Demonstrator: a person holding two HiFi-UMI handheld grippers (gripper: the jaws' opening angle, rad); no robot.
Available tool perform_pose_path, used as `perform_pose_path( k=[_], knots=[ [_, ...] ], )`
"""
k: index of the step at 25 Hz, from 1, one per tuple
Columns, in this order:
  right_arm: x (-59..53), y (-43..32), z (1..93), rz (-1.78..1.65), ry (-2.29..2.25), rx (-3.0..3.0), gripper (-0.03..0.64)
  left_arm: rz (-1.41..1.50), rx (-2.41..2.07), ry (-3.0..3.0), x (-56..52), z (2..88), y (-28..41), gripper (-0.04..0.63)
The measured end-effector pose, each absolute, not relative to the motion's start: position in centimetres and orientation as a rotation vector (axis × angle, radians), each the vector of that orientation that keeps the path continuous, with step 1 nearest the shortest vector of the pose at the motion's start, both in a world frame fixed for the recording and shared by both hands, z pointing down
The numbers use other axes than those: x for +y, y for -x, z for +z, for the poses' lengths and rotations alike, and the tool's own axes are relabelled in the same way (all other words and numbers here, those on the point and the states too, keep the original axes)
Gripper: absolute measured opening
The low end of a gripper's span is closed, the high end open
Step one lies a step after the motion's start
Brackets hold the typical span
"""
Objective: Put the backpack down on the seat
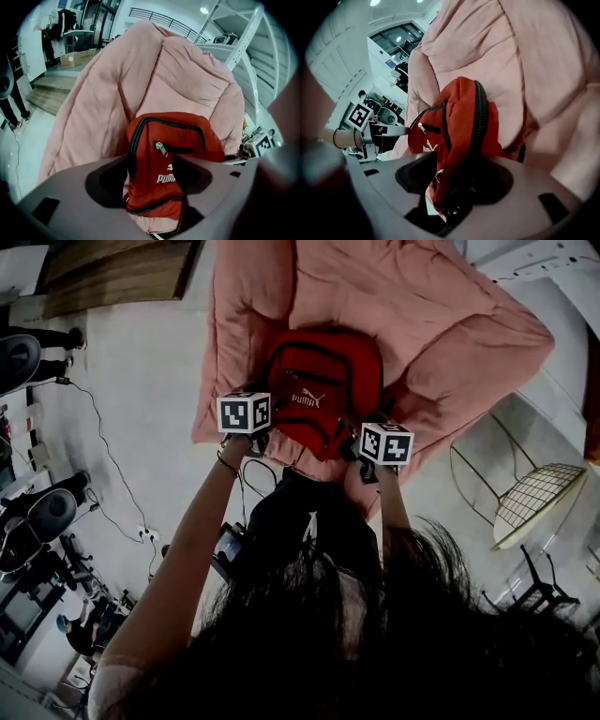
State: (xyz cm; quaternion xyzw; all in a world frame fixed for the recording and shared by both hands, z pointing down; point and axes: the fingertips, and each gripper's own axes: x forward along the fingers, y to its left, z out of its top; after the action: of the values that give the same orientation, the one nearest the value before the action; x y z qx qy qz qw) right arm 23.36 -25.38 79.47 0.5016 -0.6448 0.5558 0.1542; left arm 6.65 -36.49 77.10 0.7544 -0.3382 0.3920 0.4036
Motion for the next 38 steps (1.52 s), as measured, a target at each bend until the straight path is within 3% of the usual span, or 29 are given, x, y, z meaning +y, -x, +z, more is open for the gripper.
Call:
perform_pose_path(
  k=[12, 19, 24, 38],
  knots=[
    [-24.2, -26.7, 69.2, 1.481, -1.648, -1.995, 0.212, 0.628, -0.844, -1.972, -30.0, 68.5, -7.3, 0.291],
    [-23.7, -22.4, 62.6, 1.294, -1.598, -2.188, 0.207, 0.55, -0.84, -2.069, -25.5, 63.2, -5.0, 0.29],
    [-20.5, -17.7, 59.2, 1.26, -1.561, -2.256, 0.149, 0.395, -0.873, -2.131, -22.0, 58.3, -1.4, 0.285],
    [-5.2, -2.2, 50.4, 1.144, -1.421, -2.491, 0.086, 0.298, -0.916, -2.329, -4.0, 50.6, 9.6, 0.112]
  ],
)
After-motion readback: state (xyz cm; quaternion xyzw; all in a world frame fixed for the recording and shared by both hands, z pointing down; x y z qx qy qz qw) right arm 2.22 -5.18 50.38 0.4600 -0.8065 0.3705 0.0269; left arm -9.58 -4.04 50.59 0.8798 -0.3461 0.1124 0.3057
